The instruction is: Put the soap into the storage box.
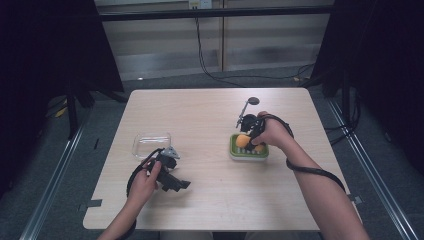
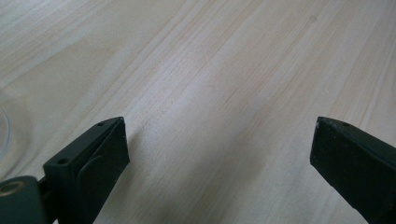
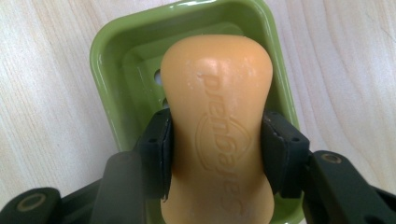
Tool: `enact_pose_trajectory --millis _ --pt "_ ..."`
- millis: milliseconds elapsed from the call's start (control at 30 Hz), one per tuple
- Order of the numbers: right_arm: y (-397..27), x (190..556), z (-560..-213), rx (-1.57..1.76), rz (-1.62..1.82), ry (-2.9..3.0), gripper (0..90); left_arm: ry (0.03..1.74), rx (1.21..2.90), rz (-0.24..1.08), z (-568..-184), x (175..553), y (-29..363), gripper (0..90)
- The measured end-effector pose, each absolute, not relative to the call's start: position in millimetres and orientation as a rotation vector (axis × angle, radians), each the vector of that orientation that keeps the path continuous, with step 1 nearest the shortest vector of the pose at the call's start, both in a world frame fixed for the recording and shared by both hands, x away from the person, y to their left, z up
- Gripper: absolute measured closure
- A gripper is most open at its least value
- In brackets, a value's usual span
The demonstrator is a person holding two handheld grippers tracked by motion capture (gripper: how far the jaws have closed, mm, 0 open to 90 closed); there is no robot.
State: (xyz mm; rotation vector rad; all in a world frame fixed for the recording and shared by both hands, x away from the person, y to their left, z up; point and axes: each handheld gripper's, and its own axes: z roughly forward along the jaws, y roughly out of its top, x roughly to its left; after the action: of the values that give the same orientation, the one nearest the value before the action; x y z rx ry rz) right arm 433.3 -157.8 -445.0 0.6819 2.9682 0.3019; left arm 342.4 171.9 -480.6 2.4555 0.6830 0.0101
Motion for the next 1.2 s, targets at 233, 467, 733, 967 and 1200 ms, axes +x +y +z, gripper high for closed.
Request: enact_pose_trajectory --millis 233,467,733,967,1200 --pt "-159.2 434.3 -448.3 0.655 0.3 2.967 49.9 0.72 2.42 0.007 -481.5 340.4 170.1 4.2" --pt "-160.4 435.3 -452.4 0.67 0.291 2.971 49.8 0.72 2.42 0.007 -481.7 340.5 170.0 4.2" --pt "-161.7 436.1 -454.3 0.653 0.278 2.977 49.7 0.719 2.422 0.006 -481.8 340.3 169.8 4.2" --pt "-162.7 436.4 -455.7 0.686 0.302 2.966 49.5 0.721 2.421 0.006 -481.8 340.4 170.0 4.2" --pt "-165.8 436.4 -451.1 0.71 0.324 2.955 46.6 0.723 2.42 0.003 -482.0 340.1 169.5 4.2"
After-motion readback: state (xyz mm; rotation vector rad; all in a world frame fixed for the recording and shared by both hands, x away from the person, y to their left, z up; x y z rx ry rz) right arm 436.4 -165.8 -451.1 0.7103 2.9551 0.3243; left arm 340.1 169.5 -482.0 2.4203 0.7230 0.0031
